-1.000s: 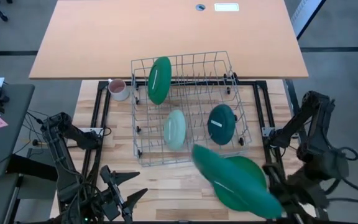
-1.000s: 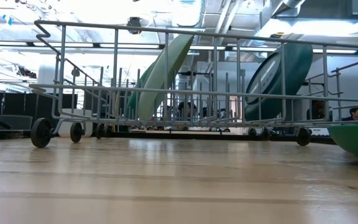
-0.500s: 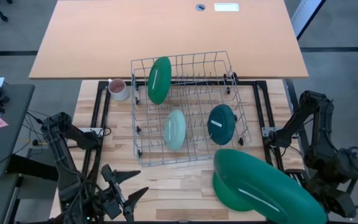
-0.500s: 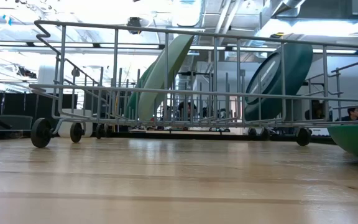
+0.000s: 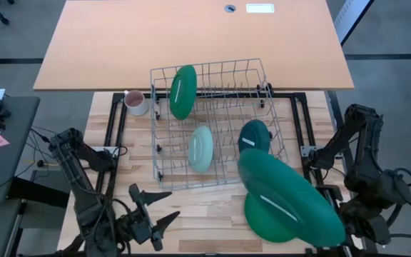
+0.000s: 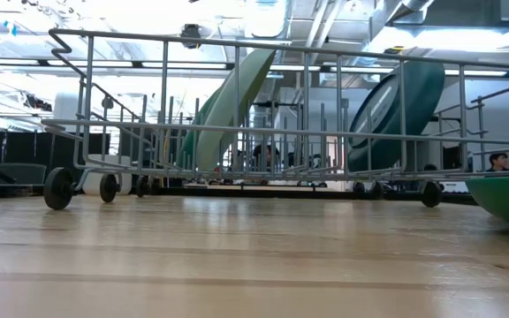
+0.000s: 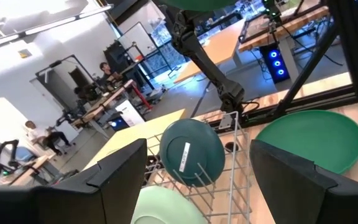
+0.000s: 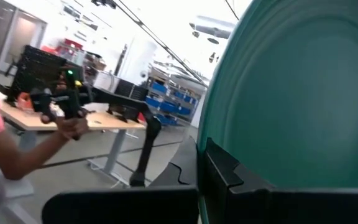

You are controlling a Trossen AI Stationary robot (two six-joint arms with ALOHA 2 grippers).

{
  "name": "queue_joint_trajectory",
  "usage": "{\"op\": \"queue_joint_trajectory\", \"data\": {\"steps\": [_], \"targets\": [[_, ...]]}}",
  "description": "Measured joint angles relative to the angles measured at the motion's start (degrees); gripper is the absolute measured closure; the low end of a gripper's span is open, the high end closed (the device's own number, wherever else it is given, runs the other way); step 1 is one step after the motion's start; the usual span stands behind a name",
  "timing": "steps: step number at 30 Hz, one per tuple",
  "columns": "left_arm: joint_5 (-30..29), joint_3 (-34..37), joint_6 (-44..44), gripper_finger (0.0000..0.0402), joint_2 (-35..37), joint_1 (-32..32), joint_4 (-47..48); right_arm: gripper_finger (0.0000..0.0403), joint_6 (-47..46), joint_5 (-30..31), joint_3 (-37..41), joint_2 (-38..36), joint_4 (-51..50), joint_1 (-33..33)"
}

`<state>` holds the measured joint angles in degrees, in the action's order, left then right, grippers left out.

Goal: Sort dishes
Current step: Put the stacked green plate in the dish rack

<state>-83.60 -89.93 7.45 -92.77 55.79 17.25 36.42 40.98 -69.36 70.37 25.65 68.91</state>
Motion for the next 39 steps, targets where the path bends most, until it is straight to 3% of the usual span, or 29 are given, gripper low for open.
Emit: {"op": "queue_joint_trajectory", "data": {"steps": [4,10,16,21,25,35,37,39], "targets": [[2.3,0.0,-0.6,0.0123,0.0,-1.3,0.0,0.0399,-0.2,0.7,0.0,0.0,-1.3,-0.9],[7.1,0.0,-3.0,0.0123,0.0,-3.0,0.1,0.0399,-0.4,7.0,0.0,0.0,-1.6,-1.2],[14.4,0.0,-16.0,0.0123,0.0,-5.1,8.0,0.0399,-0.4,10.8,0.0,0.0,-1.6,-2.0],[14.9,0.0,-24.2,0.0123,0.0,-7.0,16.6,0.0398,0.0,15.9,0.0,0.0,-1.7,-2.0],[14.9,0.0,-27.0,0.0123,0.0,-8.8,18.3,0.0398,1.2,19.2,0.0,0.0,-1.7,-2.3],[14.9,0.0,-27.3,0.0099,-0.1,-11.2,17.9,0.0398,1.3,18.9,0.0,0.0,-1.6,-2.7],[15.0,0.0,-25.9,0.0090,-0.1,-11.2,17.2,0.0398,0.1,16.4,0.0,0.0,-1.5,-2.8],[15.0,0.0,-23.5,0.0084,-0.1,-11.1,15.5,0.0398,-1.3,9.7,0.0,0.1,-1.0,-3.7]]}}
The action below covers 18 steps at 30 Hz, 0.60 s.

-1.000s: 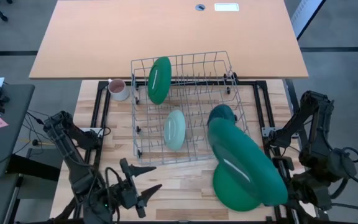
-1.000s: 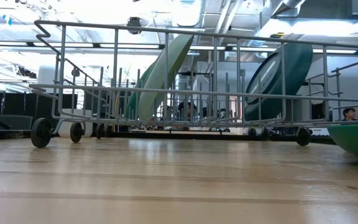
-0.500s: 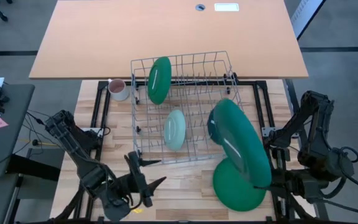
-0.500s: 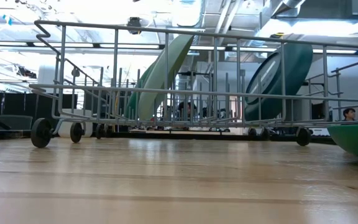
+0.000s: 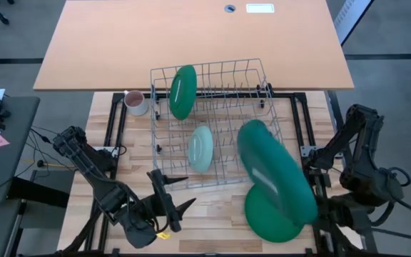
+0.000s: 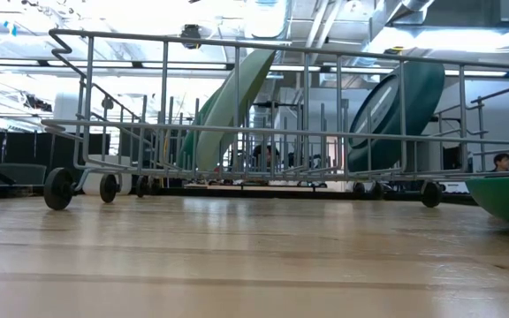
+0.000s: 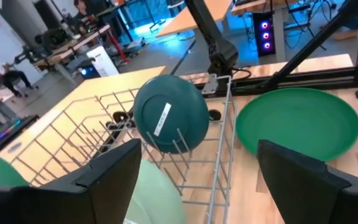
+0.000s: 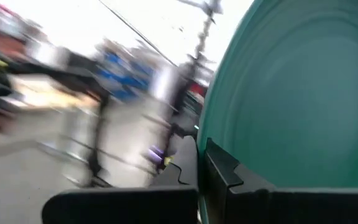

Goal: Sort dishes
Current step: Put the stacked green plate in the dish rack

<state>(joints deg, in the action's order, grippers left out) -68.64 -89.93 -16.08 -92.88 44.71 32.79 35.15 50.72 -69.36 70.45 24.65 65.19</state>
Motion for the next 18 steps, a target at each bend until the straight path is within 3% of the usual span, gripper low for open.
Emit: {"op": "queue_joint_trajectory", "data": {"steps": [4,7,18], "targets": [[0.0,0.0,5.3,0.0081,0.0,0.6,-3.8,0.0398,-4.4,-16.5,0.0,0.1,-0.1,-2.6],[0.0,0.0,9.5,0.0083,0.0,1.1,-7.5,0.0398,-7.5,-24.3,0.0,0.1,-0.7,-4.6],[0.5,0.0,21.4,0.0084,0.0,3.0,-20.2,0.0398,-11.6,-26.7,0.0,0.1,-4.1,-9.5]]}}
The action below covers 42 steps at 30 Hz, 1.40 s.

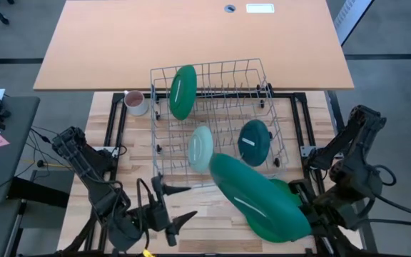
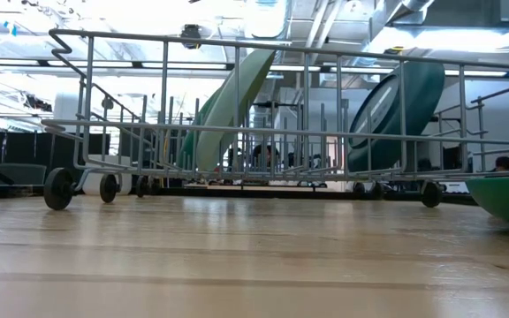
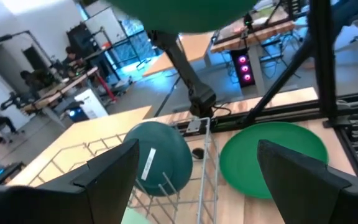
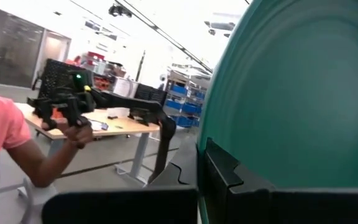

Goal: Sort dishes
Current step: Put the stacked green plate in the dish rack

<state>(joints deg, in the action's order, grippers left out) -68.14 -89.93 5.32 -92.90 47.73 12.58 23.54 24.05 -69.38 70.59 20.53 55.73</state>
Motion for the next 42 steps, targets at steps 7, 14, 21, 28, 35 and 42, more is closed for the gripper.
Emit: {"op": "queue_joint_trajectory", "data": {"steps": [7,14,21,28,35,42], "targets": [[0.4,0.0,5.1,0.0085,0.0,2.8,-0.6,0.0398,-1.2,0.0,0.0,0.0,-0.3,-1.1],[3.0,0.0,12.0,0.0085,-0.5,5.4,-0.9,0.0398,-1.7,0.0,0.0,0.0,-0.2,-0.9],[-2.3,0.0,39.3,0.0085,-7.3,5.6,-9.2,0.0398,-4.2,3.3,0.0,0.0,-1.0,-2.6],[-10.0,-2.9,61.0,0.0085,-13.5,2.6,-21.1,0.0398,-10.1,10.7,2.9,-0.3,-2.1,-11.9],[-10.0,-7.1,62.9,0.0085,-13.8,-0.5,-21.0,0.0398,-12.9,-5.3,-2.4,-7.2,12.6,-26.8],[-9.3,-10.2,62.7,0.0085,-13.6,-1.1,-21.1,0.0398,-21.2,-13.8,-7.9,-12.0,10.6,-39.3]]}}
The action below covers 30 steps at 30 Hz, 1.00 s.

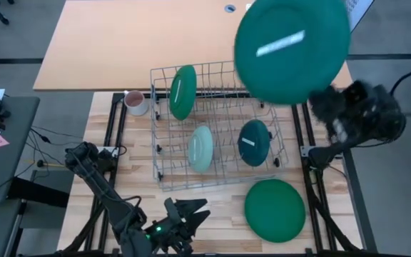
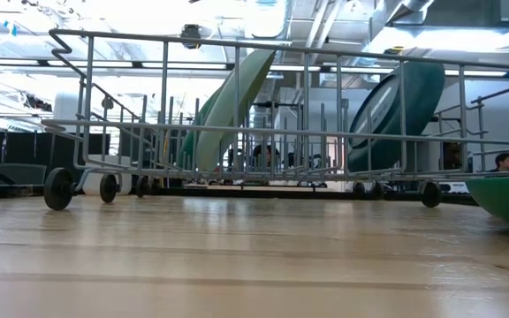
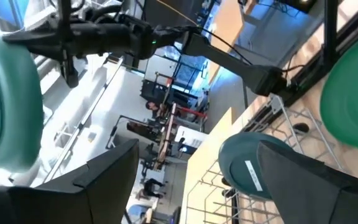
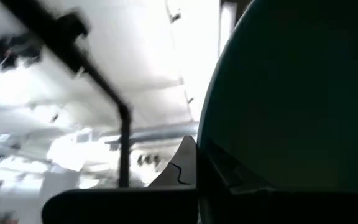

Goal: Sort dishes
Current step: Put the stacked green plate in the dish rack

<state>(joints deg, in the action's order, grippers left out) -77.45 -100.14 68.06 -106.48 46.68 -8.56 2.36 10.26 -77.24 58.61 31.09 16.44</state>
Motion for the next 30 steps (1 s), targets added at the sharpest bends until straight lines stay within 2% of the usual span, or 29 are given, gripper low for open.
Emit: {"op": "queue_joint_trajectory", "data": {"steps": [6,11,18,20,23,26,30], "targets": [[0.1,0.0,-0.2,0.0085,0.0,0.0,2.4,0.0398,-11.6,-1.2,-0.8,-3.5,-6.2,-7.4],[0.1,0.0,0.7,0.0085,0.0,-1.1,3.3,0.0398,-17.7,-3.9,-0.6,-1.2,-17.3,-6.8],[-2.4,0.0,-2.2,0.0085,0.0,-2.0,10.5,0.0398,-13.3,-3.9,2.8,2.3,-16.5,3.4],[-3.6,0.0,-3.5,0.0085,0.0,-0.7,12.9,0.0398,-10.9,-2.5,3.9,1.7,-20.0,6.9],[-3.8,0.0,-3.9,0.0085,0.0,1.9,13.5,0.0398,-8.1,4.8,5.5,0.8,-25.2,12.9],[-3.8,-1.0,-4.2,0.0085,0.0,3.8,13.8,0.0398,-6.3,14.1,8.9,0.4,-23.6,19.2],[-4.5,-2.5,-6.0,0.0085,0.0,4.8,13.6,0.0398,-5.3,16.8,14.6,2.4,-16.3,26.1]]}}
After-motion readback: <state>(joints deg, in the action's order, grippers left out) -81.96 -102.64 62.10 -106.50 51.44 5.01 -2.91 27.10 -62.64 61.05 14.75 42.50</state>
